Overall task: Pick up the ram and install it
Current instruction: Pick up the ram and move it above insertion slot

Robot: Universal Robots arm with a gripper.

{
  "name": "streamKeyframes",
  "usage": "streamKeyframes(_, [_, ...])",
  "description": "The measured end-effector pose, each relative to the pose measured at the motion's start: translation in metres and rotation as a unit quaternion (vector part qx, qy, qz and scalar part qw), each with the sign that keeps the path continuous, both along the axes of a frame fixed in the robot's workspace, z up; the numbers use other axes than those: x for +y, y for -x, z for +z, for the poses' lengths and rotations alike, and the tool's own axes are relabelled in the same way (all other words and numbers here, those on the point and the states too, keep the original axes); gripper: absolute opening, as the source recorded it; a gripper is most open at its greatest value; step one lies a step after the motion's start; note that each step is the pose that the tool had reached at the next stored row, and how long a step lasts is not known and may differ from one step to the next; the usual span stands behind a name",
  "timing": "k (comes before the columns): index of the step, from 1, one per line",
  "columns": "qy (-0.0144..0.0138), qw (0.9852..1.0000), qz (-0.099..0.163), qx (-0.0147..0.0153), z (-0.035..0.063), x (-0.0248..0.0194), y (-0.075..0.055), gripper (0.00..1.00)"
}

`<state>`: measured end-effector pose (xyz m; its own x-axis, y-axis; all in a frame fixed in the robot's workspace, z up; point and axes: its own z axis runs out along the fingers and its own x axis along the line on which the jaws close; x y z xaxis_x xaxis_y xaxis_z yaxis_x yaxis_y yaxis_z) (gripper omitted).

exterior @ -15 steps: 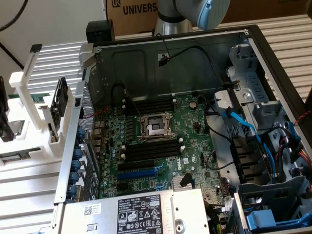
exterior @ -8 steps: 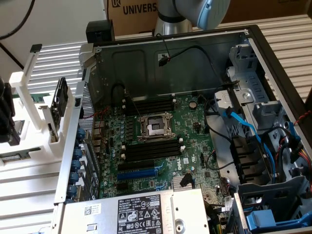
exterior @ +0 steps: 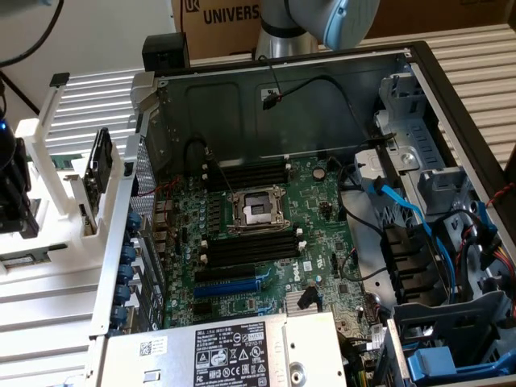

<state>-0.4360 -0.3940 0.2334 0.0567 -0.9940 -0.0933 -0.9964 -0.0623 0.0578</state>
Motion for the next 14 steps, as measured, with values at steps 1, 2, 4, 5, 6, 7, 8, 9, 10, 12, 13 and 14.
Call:
streamKeyframes(1, [0.0023,1.0000,0.000,0.0002,-0.0018,0.0018,0.001,0.10])
streamKeyframes(2, [0.0098,1.0000,0.000,0.0003,-0.0050,0.0055,0.004,0.10])
streamKeyframes(4, [0.0139,0.9999,0.000,0.0002,-0.0066,0.0076,0.006,0.10])
streamKeyframes(5, [0.0157,0.9999,0.000,0.0002,-0.0075,0.0089,0.007,0.10])
streamKeyframes(6, [0.0190,0.9998,0.000,0.0003,-0.0101,0.0114,0.010,0.10])
streamKeyframes(7, [0.0197,0.9998,0.000,0.0003,-0.0109,0.0118,0.011,0.10])
streamKeyframes(8, [0.0202,0.9998,0.000,0.0003,-0.0118,0.0120,0.011,0.10])
streamKeyframes(9, [0.0202,0.9998,0.000,0.0002,-0.0120,0.0120,0.012,0.10])
streamKeyframes(10, [0.0202,0.9998,0.000,0.0003,-0.0120,0.0120,0.012,0.10])
streamKeyframes(12, [0.0202,0.9998,0.000,0.0003,-0.0120,0.0120,0.012,0.10])
streamKeyframes(13, [0.0202,0.9998,0.000,0.0003,-0.0120,0.0120,0.012,0.10])
streamKeyframes(14, [0.0202,0.9998,0.000,0.0002,-0.0120,0.0120,0.012,0.10])
